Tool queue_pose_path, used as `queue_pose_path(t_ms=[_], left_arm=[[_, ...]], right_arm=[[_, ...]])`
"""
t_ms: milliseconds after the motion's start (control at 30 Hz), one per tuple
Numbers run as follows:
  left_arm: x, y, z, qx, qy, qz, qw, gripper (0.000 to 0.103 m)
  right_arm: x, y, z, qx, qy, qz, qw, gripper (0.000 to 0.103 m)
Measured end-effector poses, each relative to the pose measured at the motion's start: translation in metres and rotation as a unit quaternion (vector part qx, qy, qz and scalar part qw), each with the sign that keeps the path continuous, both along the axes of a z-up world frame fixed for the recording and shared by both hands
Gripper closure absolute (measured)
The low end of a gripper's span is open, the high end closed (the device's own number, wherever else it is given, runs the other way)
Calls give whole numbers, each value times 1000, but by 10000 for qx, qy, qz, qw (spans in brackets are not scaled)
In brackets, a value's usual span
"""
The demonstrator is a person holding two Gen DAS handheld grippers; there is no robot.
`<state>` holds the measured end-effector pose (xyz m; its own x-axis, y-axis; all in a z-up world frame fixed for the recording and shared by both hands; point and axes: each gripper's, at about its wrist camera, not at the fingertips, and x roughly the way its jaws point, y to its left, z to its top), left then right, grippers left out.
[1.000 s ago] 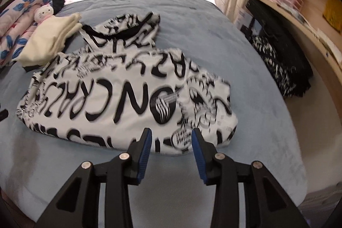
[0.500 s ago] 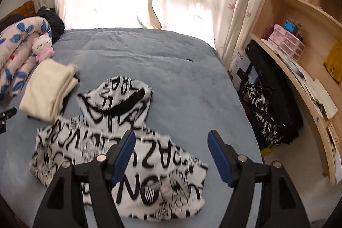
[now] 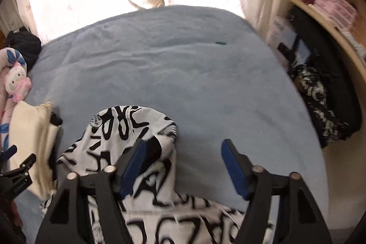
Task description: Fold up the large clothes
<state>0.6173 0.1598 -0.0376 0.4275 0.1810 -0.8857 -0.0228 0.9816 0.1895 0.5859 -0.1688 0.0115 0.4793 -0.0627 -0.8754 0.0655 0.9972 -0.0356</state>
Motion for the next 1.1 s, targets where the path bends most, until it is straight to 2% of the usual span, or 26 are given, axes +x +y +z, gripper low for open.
queue_pose_path(t_ms=[33, 100, 200, 367, 467, 633, 733, 800, 967, 1100], left_arm=[[5, 1, -13, -60, 73, 40, 9999, 27], [15, 2, -39, -205, 212, 116, 9995, 28], [22, -2, -67, -290, 317, 66, 9991, 30], [18, -11, -92, -278, 393, -147, 9987, 30], [9, -11, -97, -269, 408, -202, 9986, 30], [-9, -10, -106, -159, 408, -329, 9985, 30], [-16, -4, -122, -108, 532, -264, 9982, 30], [-19, 1, -138, -209, 680, -146, 9974, 30], [-25, -1, -141, -211, 579, -152, 9980, 30], [-29, 6, -119, -231, 446, -160, 9986, 30]], right_arm=[[10, 5, -15, 44, 91, 38, 9999, 66], [25, 14, -38, 67, 193, 76, 9998, 79], [40, 28, -63, 56, 222, 280, 9993, 80], [46, 37, -92, -136, 456, 537, 9974, 80], [33, 15, -109, -322, 700, 454, 9960, 80], [7, -28, -139, -207, 998, 253, 9945, 83], [-1, -44, -162, -59, 1180, 97, 9929, 83], [-5, -49, -177, 82, 1240, -12, 9922, 83], [-9, -53, -172, 265, 1098, -177, 9934, 83], [-13, -65, -136, 237, 808, -321, 9959, 83]])
